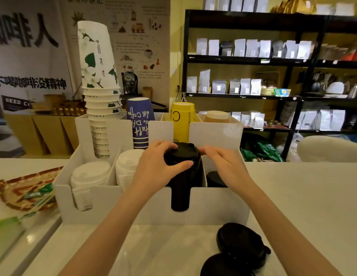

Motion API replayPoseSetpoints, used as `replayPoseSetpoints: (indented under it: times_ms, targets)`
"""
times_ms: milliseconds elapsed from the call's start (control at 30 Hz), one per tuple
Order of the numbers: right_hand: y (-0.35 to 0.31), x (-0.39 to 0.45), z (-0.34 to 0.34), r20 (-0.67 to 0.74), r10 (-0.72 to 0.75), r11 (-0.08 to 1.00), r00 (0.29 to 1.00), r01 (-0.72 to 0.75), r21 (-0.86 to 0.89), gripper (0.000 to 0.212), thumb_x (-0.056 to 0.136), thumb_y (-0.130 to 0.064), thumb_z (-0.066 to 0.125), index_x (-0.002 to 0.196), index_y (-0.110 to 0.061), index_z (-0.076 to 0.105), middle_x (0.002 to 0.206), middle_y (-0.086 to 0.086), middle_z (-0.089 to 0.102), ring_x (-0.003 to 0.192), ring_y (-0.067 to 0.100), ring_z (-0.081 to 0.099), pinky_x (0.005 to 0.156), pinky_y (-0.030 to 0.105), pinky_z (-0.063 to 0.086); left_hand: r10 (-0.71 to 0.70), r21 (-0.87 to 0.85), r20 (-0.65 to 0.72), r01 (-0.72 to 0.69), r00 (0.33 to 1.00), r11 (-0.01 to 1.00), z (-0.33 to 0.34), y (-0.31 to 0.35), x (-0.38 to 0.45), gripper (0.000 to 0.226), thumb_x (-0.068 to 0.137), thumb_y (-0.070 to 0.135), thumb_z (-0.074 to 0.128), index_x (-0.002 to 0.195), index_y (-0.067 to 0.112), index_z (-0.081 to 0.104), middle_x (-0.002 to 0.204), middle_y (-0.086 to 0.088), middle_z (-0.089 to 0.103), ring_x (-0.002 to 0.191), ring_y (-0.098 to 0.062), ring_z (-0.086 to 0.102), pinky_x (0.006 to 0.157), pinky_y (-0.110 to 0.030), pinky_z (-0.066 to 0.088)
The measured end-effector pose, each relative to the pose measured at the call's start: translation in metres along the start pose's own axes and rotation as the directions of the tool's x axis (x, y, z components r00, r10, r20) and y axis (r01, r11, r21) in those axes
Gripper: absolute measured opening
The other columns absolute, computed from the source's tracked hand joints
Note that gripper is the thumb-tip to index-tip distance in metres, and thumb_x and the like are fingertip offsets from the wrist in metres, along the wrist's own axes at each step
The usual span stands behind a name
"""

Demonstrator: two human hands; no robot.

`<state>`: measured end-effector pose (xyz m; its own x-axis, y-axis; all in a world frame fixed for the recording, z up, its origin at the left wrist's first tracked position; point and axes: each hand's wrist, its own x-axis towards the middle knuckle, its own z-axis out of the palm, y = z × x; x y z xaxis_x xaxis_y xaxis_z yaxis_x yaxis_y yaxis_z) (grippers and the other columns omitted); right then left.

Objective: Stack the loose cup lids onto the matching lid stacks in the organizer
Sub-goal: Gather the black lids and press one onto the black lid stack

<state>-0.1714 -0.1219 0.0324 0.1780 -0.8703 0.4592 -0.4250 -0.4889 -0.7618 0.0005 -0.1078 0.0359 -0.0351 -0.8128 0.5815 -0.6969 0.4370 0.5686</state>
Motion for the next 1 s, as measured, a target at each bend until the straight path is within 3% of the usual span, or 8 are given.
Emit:
replayPoseSetpoints:
  times_ms: [167, 267, 367, 433, 600, 733, 867, 1000]
  targets:
    - [0.002, 0.001, 0.003, 0.028, 0.023, 1.000, 0.999, -0.022, -0.016, 0.041, 0.094, -0.030, 0.036, 0.103, 0.001, 0.061, 0.108, 0.026, 0.062, 0.103, 0.029, 0.055, 0.087, 0.026, 0.040, -0.009, 0.063, 0.018, 0.008, 1.000, 0.998, -0.005, 0.001, 0.000, 0.051, 0.067, 0.043, 0.070, 0.110, 0.019, 0.058, 0.115, -0.002, 0.062, 0.096, -0.008, 0.046, 0.080, -0.021, 0.035]
    - [0.001, 0.000, 0.004, 0.021, 0.022, 0.998, 1.000, -0.020, -0.062, 0.039, 0.094, -0.028, 0.038, 0.104, 0.001, 0.061, 0.107, 0.025, 0.063, 0.101, 0.029, 0.056, 0.085, 0.029, 0.044, -0.016, 0.051, 0.068, 0.012, 0.998, 0.999, -0.005, 0.002, 0.000, 0.049, 0.071, 0.041, 0.067, 0.114, 0.019, 0.056, 0.118, -0.001, 0.061, 0.095, -0.007, 0.045, 0.077, -0.019, 0.034]
    - [-0.003, -0.003, 0.004, 0.015, -0.015, 0.992, 1.000, 0.016, -0.125, 0.032, 0.093, -0.024, 0.041, 0.109, -0.009, 0.064, 0.106, 0.013, 0.067, 0.096, 0.018, 0.058, 0.079, 0.019, 0.042, -0.005, 0.032, 0.110, 0.002, 0.994, 0.999, -0.005, 0.001, -0.001, 0.048, 0.075, 0.039, 0.064, 0.116, 0.019, 0.054, 0.119, -0.001, 0.059, 0.096, -0.006, 0.044, 0.073, -0.015, 0.033]
    - [-0.004, -0.005, 0.005, 0.026, -0.057, 0.979, 0.998, 0.061, -0.196, 0.031, 0.093, -0.023, 0.041, 0.109, -0.011, 0.065, 0.103, 0.011, 0.068, 0.095, 0.018, 0.058, 0.079, 0.025, 0.043, -0.005, 0.031, 0.127, 0.002, 0.992, 1.000, -0.005, 0.001, -0.001, 0.047, 0.076, 0.038, 0.063, 0.117, 0.018, 0.053, 0.120, -0.001, 0.058, 0.097, -0.006, 0.044, 0.077, -0.019, 0.034]
    - [-0.005, -0.009, 0.004, 0.086, -0.073, 0.973, 0.994, 0.090, -0.214, 0.033, 0.093, -0.020, 0.041, 0.124, -0.018, 0.054, 0.116, -0.003, 0.061, 0.105, 0.008, 0.050, 0.091, 0.025, 0.037, -0.005, 0.036, 0.137, 0.000, 0.991, 0.999, -0.003, 0.002, -0.002, 0.046, 0.078, 0.036, 0.061, 0.118, 0.016, 0.050, 0.120, -0.003, 0.055, 0.100, -0.010, 0.045, 0.082, -0.023, 0.038]
    - [-0.006, -0.020, -0.009, 0.063, -0.029, 0.982, 0.998, 0.040, -0.182, 0.041, 0.092, -0.023, 0.044, 0.133, -0.024, 0.039, 0.119, -0.007, 0.053, 0.107, 0.006, 0.047, 0.089, 0.017, 0.039, -0.011, 0.149, 0.119, -0.007, 0.993, 0.989, 0.000, 0.004, -0.004, 0.047, 0.081, 0.036, 0.057, 0.122, 0.015, 0.047, 0.142, -0.009, 0.038, 0.129, -0.021, 0.033, 0.103, -0.031, 0.030]
    - [-0.002, -0.045, -0.026, 0.031, -0.010, 0.974, 0.999, 0.017, -0.224, 0.041, 0.090, -0.024, 0.049, 0.130, -0.027, 0.041, 0.112, -0.012, 0.052, 0.103, 0.002, 0.049, 0.078, 0.005, 0.037, 0.191, 0.186, 0.028, -0.193, 0.981, 0.963, 0.002, 0.023, -0.015, 0.038, 0.081, 0.027, 0.059, 0.116, 0.014, 0.051, 0.143, -0.008, 0.037, 0.133, -0.022, 0.029, 0.109, -0.033, 0.024]
    - [0.003, -0.076, -0.046, -0.027, 0.034, 0.960, 0.999, -0.040, -0.278, 0.042, 0.089, -0.023, 0.051, 0.130, -0.023, 0.042, 0.113, -0.008, 0.055, 0.104, 0.006, 0.051, 0.084, 0.009, 0.039, 0.326, 0.074, 0.084, -0.332, 0.942, 0.940, 0.016, 0.045, -0.033, 0.039, 0.081, 0.028, 0.058, 0.118, 0.017, 0.052, 0.136, -0.003, 0.047, 0.128, -0.016, 0.037, 0.100, -0.020, 0.022]
